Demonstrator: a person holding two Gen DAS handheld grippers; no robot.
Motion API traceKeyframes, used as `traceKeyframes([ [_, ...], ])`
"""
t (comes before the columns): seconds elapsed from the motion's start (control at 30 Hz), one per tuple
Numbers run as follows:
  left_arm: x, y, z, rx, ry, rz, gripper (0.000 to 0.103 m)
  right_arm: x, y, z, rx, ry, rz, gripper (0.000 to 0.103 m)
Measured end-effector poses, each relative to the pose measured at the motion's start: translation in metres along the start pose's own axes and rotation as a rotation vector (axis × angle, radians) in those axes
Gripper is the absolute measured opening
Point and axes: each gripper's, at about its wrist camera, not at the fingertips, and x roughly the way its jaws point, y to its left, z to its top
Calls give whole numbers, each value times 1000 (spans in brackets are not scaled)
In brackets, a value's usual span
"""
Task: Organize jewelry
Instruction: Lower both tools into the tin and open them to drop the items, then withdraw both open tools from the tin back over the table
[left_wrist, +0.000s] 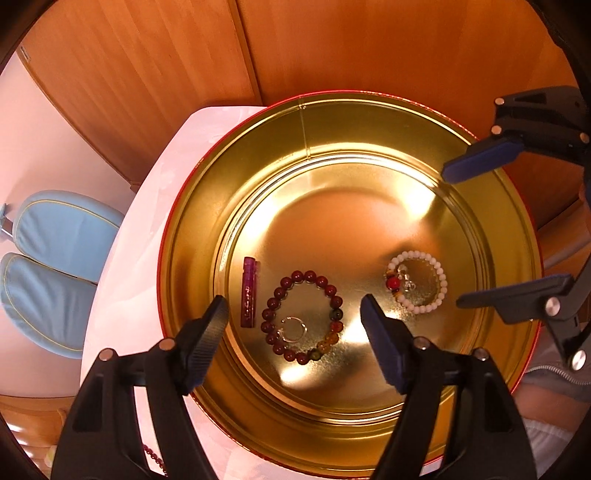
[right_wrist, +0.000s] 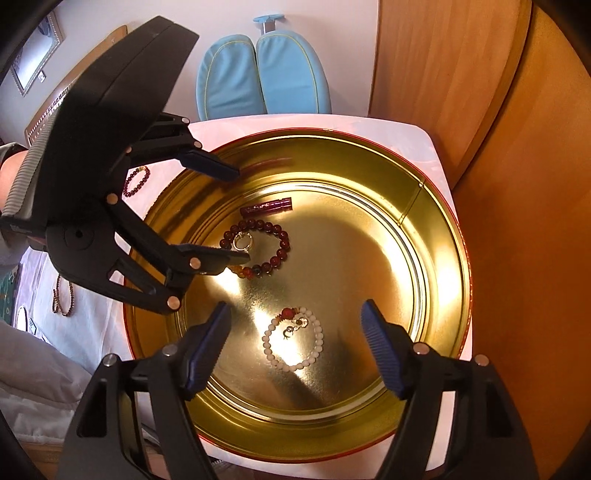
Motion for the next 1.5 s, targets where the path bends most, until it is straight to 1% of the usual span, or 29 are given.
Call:
traceKeyframes([
  [0.07, -2, 0, -1, -2, 1, 3, 73, -2, 1, -1, -1, -2, 0, 77],
  [0.2, -4, -2, -2, -12, 4, 17, 73, -4, 1, -5, 1, -2, -11, 89],
  [0.23, -4, -4, -2, -16, 4, 21, 75, -6, 1, -6, 1, -7, -18, 92],
  [0.3, -10, -4, -4, -28, -7, 36, 80, -12, 2, -9, 3, -23, -31, 93],
  [0.4, -16, -4, -10, -61, -13, 46, 80, -24, 4, -13, 10, -55, -38, 94],
  [0.47, -22, -4, -16, -100, -18, 59, 80, -31, 7, -17, 9, -73, -38, 94],
  [0.57, -32, -6, -31, -168, -25, 50, 80, -42, 13, -22, 2, -98, -40, 94],
  [0.8, -58, -9, -83, -336, -23, 108, 80, -67, 37, -34, -58, -160, -26, 94],
  [0.9, -76, -5, -111, -456, -41, 111, 80, -76, 50, -38, -82, -205, -9, 94],
  [0.97, -86, -2, -133, -536, -32, 124, 80, -80, 58, -39, -93, -232, -1, 94],
  [1.17, -122, -8, -194, -702, -35, 201, 80, -85, 88, -42, -149, -267, 78, 94],
  [1.27, -134, -9, -216, -745, -38, 222, 80, -83, 105, -42, -180, -269, 113, 94],
  [1.4, -135, 2, -245, -771, -34, 236, 80, -79, 127, -37, -200, -253, 140, 94],
  [1.5, -133, 13, -263, -787, -31, 246, 80, -76, 145, -30, -235, -252, 140, 94],
])
